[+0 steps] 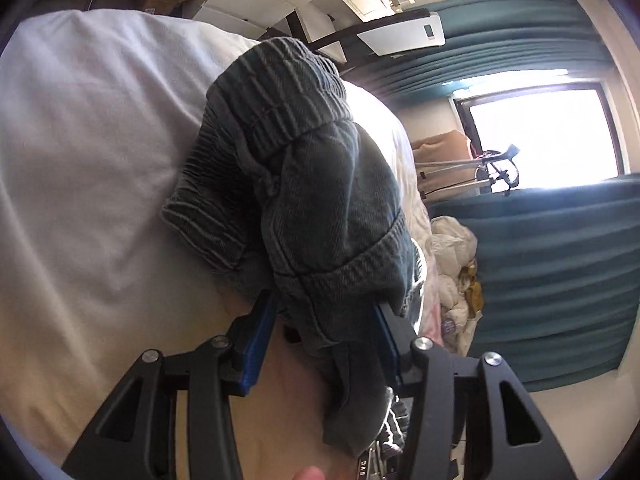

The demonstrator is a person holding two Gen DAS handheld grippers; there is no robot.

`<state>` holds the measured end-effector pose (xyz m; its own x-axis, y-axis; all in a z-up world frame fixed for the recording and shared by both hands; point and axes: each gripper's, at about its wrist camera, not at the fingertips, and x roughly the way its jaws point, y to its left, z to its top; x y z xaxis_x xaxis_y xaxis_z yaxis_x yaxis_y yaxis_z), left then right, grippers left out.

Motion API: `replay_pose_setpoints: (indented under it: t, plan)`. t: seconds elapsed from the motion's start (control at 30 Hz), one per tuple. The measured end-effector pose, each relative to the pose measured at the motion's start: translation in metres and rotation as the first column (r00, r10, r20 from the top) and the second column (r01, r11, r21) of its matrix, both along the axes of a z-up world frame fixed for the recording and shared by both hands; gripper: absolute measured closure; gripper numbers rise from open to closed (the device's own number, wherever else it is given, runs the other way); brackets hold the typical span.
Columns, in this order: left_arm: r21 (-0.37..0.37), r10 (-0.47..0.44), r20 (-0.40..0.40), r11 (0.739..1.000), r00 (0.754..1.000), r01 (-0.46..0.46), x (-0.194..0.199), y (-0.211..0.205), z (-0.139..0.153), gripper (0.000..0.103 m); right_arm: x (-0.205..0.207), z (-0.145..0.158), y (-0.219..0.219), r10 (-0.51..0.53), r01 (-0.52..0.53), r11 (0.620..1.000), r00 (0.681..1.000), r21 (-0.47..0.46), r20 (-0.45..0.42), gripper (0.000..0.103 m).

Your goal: Fold clothes

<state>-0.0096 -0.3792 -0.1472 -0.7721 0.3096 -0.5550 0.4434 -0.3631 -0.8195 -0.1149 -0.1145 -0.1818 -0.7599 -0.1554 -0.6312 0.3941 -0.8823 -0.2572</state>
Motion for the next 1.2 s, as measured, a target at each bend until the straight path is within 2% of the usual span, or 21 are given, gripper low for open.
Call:
replay_pose_setpoints:
  t: [0.13, 0.3, 0.47, 0.57, 0.7, 0.8, 0.87, 0.97, 1.03, 1.1, 1.17, 1.2]
  plan:
    - [0.016, 0.055, -0.031, 0.998, 0.998, -0.055, 0.005, -0.001, 0.005, 0.055, -0.005, 0.007, -0.011, 0.0, 0.001, 0.999, 1.0, -0.037, 0.022, 0.088]
    - [-0.028, 0.001, 0.027, 1.0, 1.0, 0.0, -0.019, -0.005, 0.006, 0.055, -0.021, 0.008, -0.033, 0.002, 0.0, 0.999, 0.999, -0.042, 0.033, 0.088]
    - [0.011, 0.056, 0.02, 0.998, 0.998, -0.056, -0.014, -0.012, 0.01, 0.055, -0.027, 0.013, -0.05, 0.02, -0.018, 0.999, 0.999, -0.042, 0.027, 0.083]
    - [0.004, 0.104, -0.011, 0.995, 0.995, -0.104, -0.008, -0.018, 0.016, 0.055, -0.029, 0.018, -0.066, 0.015, -0.015, 0.999, 1.0, -0.038, 0.006, 0.071]
    - [0.044, 0.118, 0.008, 0.992, 0.993, -0.118, -0.007, -0.024, 0.011, 0.055, -0.035, 0.027, -0.066, 0.01, -0.011, 0.993, 1.0, -0.12, -0.005, 0.022]
    - [0.038, 0.102, 0.044, 0.994, 0.994, -0.104, -0.021, -0.039, 0.006, 0.055, -0.045, 0.027, -0.058, 0.028, -0.025, 0.987, 0.999, -0.16, 0.018, 0.022]
    - [0.043, 0.094, 0.065, 0.994, 0.993, -0.097, -0.034, -0.045, 0.001, 0.055, -0.047, 0.028, -0.07, 0.034, -0.028, 0.984, 0.999, -0.176, 0.026, 0.022]
    - [-0.013, 0.062, 0.113, 0.998, 0.992, -0.061, -0.053, -0.044, -0.003, 0.055, -0.051, 0.035, -0.083, 0.038, -0.031, 0.98, 0.999, -0.199, 0.033, 0.022]
    - [-0.081, 0.034, 0.154, 0.996, 0.987, -0.022, -0.062, -0.042, -0.005, 0.055, -0.063, 0.029, -0.093, 0.039, -0.031, 0.98, 0.999, -0.195, 0.037, 0.022]
    - [-0.156, 0.013, 0.187, 0.988, 0.982, 0.017, -0.071, -0.039, 0.0, 0.055, -0.069, 0.019, -0.077, 0.036, -0.028, 0.982, 0.999, -0.188, 0.04, 0.022]
    - [-0.261, 0.005, 0.198, 0.964, 0.98, 0.048, -0.076, -0.03, 0.014, 0.063, -0.051, 0.019, -0.05, 0.034, -0.024, 0.982, 0.998, -0.19, 0.05, 0.022]
    - [-0.342, -0.01, 0.199, 0.936, 0.98, 0.079, -0.08, -0.02, 0.027, 0.066, -0.047, 0.019, -0.044, 0.034, -0.022, 0.981, 0.998, -0.193, 0.058, 0.022]
